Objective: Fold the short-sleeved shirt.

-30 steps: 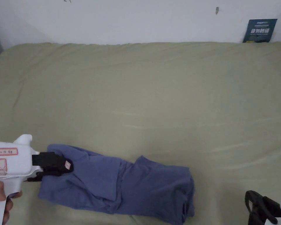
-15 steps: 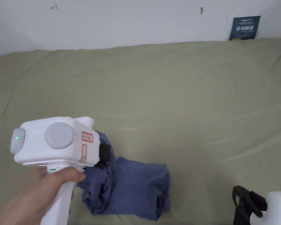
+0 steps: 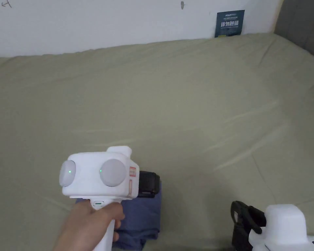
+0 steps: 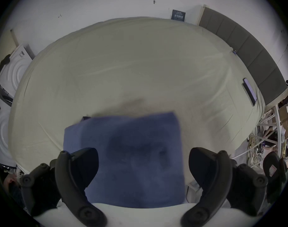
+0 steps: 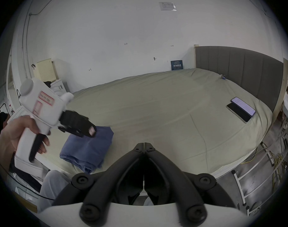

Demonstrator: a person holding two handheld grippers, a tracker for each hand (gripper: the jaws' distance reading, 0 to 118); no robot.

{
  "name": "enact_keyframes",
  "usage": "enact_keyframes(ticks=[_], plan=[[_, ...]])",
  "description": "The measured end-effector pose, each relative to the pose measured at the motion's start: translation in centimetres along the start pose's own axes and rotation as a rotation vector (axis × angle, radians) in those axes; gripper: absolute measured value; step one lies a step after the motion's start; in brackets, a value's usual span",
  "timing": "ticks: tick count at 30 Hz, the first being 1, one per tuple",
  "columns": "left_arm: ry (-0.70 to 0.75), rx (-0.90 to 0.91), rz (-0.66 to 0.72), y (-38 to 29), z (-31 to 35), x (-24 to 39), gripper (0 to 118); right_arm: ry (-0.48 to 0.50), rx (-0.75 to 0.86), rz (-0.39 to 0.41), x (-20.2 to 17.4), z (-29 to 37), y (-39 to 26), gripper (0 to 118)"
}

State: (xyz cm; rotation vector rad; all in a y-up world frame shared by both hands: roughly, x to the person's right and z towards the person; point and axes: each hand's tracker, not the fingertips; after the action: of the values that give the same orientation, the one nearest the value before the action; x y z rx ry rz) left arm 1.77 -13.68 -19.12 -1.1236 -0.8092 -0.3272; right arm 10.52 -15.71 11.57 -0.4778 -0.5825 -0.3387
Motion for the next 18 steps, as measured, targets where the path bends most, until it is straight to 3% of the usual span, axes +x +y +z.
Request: enact_keyframes(ticks=[3,4,5,6,7,12,15,18], plan=[[-0.136,0.066,0.081,0.9,2.7,-2.3,106,-0.006,-0.007,-0.017,0.3,-0.2,-0.1,0],[-0.198,0.091,0.114,1.0,3.2,-3.3,96,-0.006,-0.011,-0.020,0.3,-0.3,-0.1,0],[-0.300,0.128,0.171,1.0,3.3,-4.4,75,-0.005,-0.015,-0.026,0.4,-0.3,-0.1,0],[-0.386,0.103,0.195,1.1,2.8,-5.2,27,-0.007,-0.016,-0.033,0.3,-0.4,-0.1,0],[-0.448,0.066,0.208,1.1,1.9,-5.8,2,-0.005,-0.018,-0.038,0.3,-0.4,-0.2,0],[-0.679,-0.146,0.370,-1.8,-6.1,-7.6,2,0.017,-0.049,-0.065,-0.1,-0.8,-0.4,0],[-0.592,-0.157,0.345,-3.5,-10.3,-8.7,1,0.036,-0.086,-0.066,-0.2,-1.2,-0.5,0],[-0.677,-0.121,0.354,-4.0,-10.9,-9.9,1,0.088,-0.129,-0.112,0.0,-2.0,-0.6,0]])
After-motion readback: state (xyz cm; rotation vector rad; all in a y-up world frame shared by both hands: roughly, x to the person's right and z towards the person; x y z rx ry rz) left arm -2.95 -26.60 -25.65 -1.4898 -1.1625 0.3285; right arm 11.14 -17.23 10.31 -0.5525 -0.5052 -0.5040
